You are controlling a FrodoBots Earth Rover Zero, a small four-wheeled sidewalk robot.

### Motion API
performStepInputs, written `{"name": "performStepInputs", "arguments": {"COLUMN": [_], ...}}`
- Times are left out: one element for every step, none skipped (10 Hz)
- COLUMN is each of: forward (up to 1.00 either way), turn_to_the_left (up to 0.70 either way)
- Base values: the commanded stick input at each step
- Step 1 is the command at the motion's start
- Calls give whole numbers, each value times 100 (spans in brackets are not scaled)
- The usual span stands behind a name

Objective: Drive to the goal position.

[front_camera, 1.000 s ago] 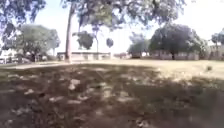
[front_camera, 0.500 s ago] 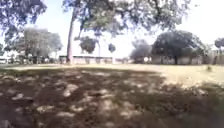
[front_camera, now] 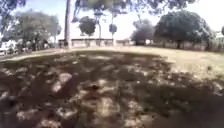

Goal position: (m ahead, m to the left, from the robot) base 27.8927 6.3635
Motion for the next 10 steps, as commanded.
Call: {"name": "performStepInputs", "arguments": {"forward": [70,70,70,70,70,70,70,70,70,70], "turn_to_the_left": [0,0,0,0,0,0,0,0,0,0]}}
